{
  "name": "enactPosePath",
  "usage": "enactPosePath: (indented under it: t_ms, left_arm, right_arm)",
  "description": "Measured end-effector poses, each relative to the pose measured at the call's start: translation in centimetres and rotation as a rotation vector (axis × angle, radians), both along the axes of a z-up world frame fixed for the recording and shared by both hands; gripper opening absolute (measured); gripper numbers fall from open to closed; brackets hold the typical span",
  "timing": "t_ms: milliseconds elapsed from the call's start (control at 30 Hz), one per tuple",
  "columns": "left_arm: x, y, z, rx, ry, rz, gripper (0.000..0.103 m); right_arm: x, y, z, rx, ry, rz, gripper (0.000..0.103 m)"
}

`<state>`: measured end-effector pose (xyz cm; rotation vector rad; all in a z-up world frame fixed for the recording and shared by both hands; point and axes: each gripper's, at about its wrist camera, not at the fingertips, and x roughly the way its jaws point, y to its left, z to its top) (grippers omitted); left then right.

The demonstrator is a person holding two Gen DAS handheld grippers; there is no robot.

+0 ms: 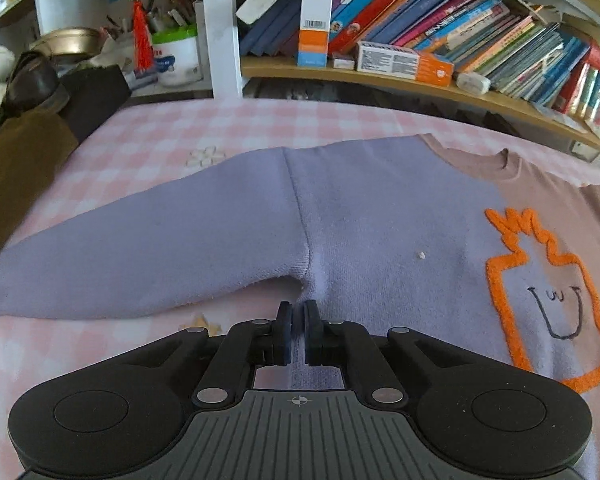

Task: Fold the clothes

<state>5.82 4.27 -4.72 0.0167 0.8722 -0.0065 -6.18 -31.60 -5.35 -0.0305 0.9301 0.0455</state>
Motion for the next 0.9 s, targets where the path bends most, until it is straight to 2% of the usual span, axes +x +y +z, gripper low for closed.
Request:
enactPosePath:
  t_ms: [133, 467, 600, 667, 767, 833, 900]
  left_arm:
    - [0.9, -0.2, -0.2, 0.026, -0.001, -0.015, 0.005]
    - [1.1, -0.8, -0.6, 0.023, -0.039, -0.033, 0.005]
    - [1.1, -1.4, -0.8, 0.052, -0.051, -0.033, 0.006]
    - [0.8, -1.5, -0.8, 0.064, -0.058, -0.020, 0.011]
    - [-0.4, -1.3, -0.3, 0.047, -0.050, 0.001, 0.020]
    - [-2.2, -1.2, 0.1, 0.015, -0.057, 0.005, 0.030]
    - [-4.5, -1.1, 0.3, -0.013, -0.062, 0.007, 0.047]
  right_arm:
    - [1.1, 0.2, 0.0, -0.009, -0.005, 0.001, 0.008]
    - [1.7, 0.2, -0.1, -0.029, -0.019, -0.022, 0.008]
    - [1.8, 0.3, -0.1, -0.047, -0.019, -0.014, 0.008]
    - [1.8, 0.1, -0.1, -0.040, -0.017, -0.005, 0.009]
    - [1.6, -0.7, 0.1, 0.019, -0.016, -0.032, 0.017]
    - [1.1, -1.3, 0.4, 0.055, -0.010, -0.037, 0.018]
    - [0.2, -1.7, 0.6, 0.072, 0.003, -0.031, 0.022]
